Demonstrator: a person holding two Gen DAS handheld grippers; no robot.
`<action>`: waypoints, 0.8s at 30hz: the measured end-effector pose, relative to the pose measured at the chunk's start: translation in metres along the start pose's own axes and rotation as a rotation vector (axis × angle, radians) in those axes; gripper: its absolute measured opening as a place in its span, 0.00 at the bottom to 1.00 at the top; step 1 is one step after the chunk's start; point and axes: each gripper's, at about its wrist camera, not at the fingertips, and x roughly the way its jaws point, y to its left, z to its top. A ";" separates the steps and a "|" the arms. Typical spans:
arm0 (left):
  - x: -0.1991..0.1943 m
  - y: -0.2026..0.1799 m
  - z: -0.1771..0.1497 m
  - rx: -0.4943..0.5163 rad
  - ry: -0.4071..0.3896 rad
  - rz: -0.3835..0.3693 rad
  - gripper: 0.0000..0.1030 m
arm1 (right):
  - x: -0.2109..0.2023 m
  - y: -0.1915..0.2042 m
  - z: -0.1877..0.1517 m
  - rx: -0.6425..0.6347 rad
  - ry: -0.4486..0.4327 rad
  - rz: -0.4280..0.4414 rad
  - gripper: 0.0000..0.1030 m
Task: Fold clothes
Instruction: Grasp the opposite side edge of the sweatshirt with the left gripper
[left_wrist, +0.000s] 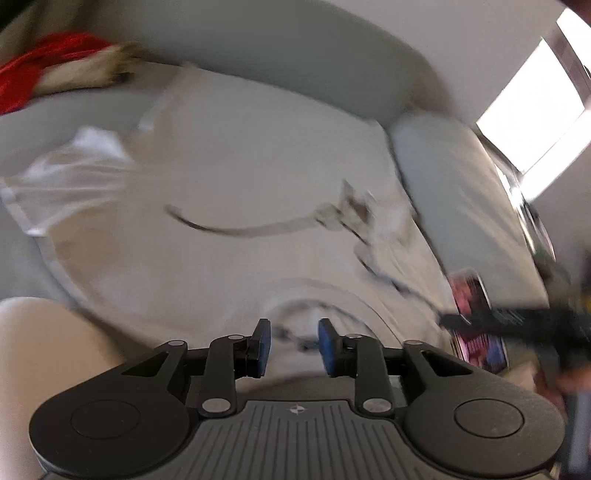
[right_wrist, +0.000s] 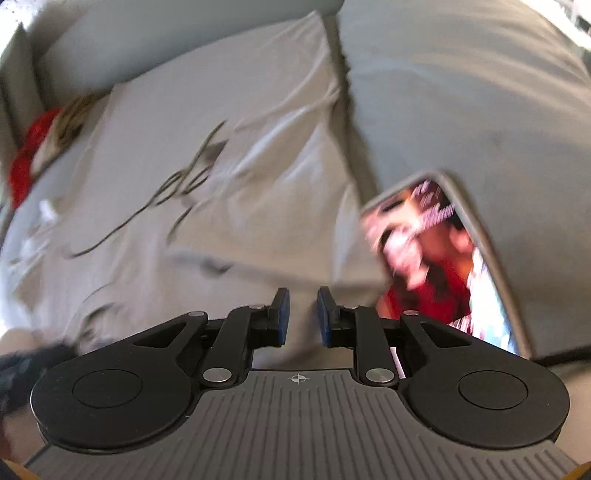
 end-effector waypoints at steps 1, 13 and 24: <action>-0.007 0.014 0.004 -0.043 -0.026 0.012 0.30 | -0.008 0.002 -0.002 0.017 -0.017 0.045 0.32; -0.040 0.201 0.032 -0.575 -0.277 0.153 0.32 | 0.015 0.118 0.007 -0.087 0.028 0.378 0.58; -0.005 0.251 0.072 -0.622 -0.289 0.123 0.27 | 0.018 0.155 0.006 -0.121 0.057 0.385 0.57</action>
